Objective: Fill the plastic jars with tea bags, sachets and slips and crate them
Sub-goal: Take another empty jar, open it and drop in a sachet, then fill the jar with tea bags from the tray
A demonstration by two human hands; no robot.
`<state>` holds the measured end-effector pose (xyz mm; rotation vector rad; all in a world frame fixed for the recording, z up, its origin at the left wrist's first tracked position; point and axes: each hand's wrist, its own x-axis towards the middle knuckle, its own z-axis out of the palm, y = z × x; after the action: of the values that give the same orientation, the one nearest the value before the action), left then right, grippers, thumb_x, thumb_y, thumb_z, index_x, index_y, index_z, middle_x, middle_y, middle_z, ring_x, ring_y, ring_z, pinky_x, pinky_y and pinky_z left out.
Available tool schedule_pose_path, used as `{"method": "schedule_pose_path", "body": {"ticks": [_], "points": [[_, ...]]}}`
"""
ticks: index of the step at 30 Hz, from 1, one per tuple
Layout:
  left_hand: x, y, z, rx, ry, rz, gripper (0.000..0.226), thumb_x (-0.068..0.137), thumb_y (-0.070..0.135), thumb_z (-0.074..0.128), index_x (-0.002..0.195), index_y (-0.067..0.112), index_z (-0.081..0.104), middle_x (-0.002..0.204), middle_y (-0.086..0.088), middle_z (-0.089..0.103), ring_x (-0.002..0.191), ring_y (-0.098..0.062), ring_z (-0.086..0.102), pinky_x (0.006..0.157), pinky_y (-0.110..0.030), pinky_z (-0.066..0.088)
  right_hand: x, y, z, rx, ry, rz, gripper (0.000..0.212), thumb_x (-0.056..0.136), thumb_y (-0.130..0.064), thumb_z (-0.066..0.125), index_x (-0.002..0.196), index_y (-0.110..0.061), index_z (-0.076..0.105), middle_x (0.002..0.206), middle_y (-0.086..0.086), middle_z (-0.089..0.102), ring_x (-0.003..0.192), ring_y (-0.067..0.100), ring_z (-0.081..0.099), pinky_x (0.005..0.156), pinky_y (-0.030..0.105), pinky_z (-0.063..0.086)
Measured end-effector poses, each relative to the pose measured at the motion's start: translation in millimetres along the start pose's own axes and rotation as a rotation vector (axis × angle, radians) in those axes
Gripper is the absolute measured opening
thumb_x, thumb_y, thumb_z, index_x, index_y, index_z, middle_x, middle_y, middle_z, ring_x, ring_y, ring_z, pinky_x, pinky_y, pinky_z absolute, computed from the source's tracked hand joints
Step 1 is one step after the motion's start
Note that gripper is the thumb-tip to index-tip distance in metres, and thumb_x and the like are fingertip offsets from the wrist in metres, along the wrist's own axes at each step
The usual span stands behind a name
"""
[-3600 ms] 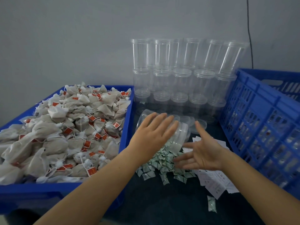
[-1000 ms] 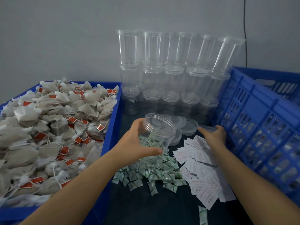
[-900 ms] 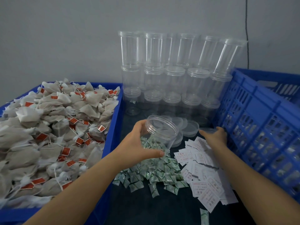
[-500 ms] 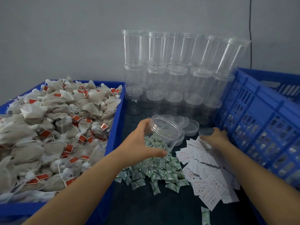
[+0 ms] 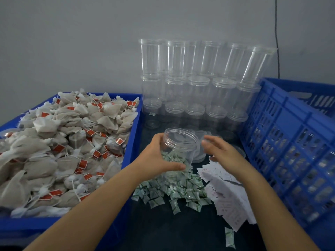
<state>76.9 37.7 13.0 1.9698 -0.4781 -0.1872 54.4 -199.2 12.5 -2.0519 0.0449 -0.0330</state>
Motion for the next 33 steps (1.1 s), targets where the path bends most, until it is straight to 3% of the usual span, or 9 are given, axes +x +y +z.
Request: {"method": "schedule_pose_path", "body": {"ticks": [3,6,11,14,18,21,27,29,33], "points": [[-2,0,-2,-0.045,0.019,-0.009,0.102,0.045,0.05,0.088,0.128,0.026,0.035,0.126,0.01,0.054,0.117,-0.004,0.053,0.101,-0.035,0.046,-17,-7,30,0.109,-0.156,-0.101,0.097,0.06,-0.078,0.065,0.145,-0.047,0.03,0.135,-0.016,0.049,0.115,-0.005,0.053,0.088,0.018,0.048],[-6,4,-2,-0.002,0.016,0.016,0.09,0.052,0.047,0.087,0.125,0.028,0.036,0.12,0.014,0.053,0.112,0.0,0.054,0.09,-0.023,0.048,-23,-7,52,0.144,-0.185,-0.123,0.112,0.058,-0.073,0.071,0.152,-0.045,0.016,0.134,-0.017,0.045,0.123,0.005,0.05,0.091,0.021,0.046],[-14,13,-6,0.135,-0.057,0.076,0.087,0.062,0.033,0.088,0.127,0.029,0.031,0.124,0.013,0.048,0.114,0.002,0.05,0.093,-0.014,0.045,-27,-7,72,0.278,-0.117,-0.161,0.101,0.056,-0.059,0.078,0.137,-0.049,0.019,0.139,-0.007,0.052,0.129,0.014,0.052,0.105,0.037,0.047],[-24,16,-24,0.228,-0.161,0.058,0.094,0.06,0.032,0.089,0.132,0.034,0.027,0.127,0.018,0.044,0.114,0.007,0.045,0.089,-0.006,0.041,-31,-10,85,0.361,-0.091,-0.18,0.091,0.053,-0.057,0.078,0.131,-0.051,0.03,0.137,-0.006,0.057,0.121,0.006,0.058,0.087,0.019,0.048],[-45,16,-66,0.353,-0.17,-0.007,0.087,0.066,0.047,0.08,0.139,0.031,0.035,0.139,0.016,0.043,0.125,0.0,0.041,0.104,-0.02,0.033,-42,-10,108,0.403,-0.119,-0.199,0.082,0.05,-0.06,0.08,0.119,-0.063,0.036,0.124,-0.025,0.055,0.104,-0.017,0.059,0.072,0.011,0.051],[-65,8,-100,0.381,0.001,-0.082,0.07,0.076,0.051,0.07,0.137,0.028,0.043,0.136,0.011,0.049,0.122,-0.004,0.047,0.093,-0.017,0.039,-51,-3,127,0.449,-0.15,-0.208,0.08,0.052,-0.06,0.085,0.117,-0.067,0.04,0.122,-0.026,0.061,0.106,-0.01,0.062,0.083,0.018,0.053],[-96,-33,-148,1.124,0.63,-0.284,0.042,0.089,0.033,0.056,0.127,0.017,0.052,0.131,-0.005,0.052,0.12,-0.022,0.047,0.1,-0.038,0.04,-63,16,158,0.397,-0.102,-0.275,0.08,0.05,-0.055,0.085,0.111,-0.079,0.04,0.107,-0.038,0.06,0.102,-0.009,0.062,0.075,0.012,0.053],[-103,-44,-154,1.217,0.658,-0.384,0.047,0.088,0.034,0.056,0.131,0.017,0.048,0.136,-0.008,0.046,0.126,-0.028,0.041,0.105,-0.041,0.034,-67,25,166,0.362,-0.081,-0.314,0.089,0.052,-0.043,0.087,0.114,-0.082,0.036,0.109,-0.037,0.058,0.105,-0.014,0.058,0.079,0.011,0.049],[-104,-58,-153,1.362,0.571,-0.583,0.057,0.086,0.045,0.055,0.136,0.021,0.042,0.148,-0.013,0.031,0.136,-0.034,0.028,0.109,-0.044,0.03,-72,36,171,0.322,-0.067,-0.361,0.095,0.046,-0.053,0.084,0.122,-0.08,0.033,0.115,-0.039,0.055,0.112,-0.015,0.053,0.081,0.004,0.046]]}}
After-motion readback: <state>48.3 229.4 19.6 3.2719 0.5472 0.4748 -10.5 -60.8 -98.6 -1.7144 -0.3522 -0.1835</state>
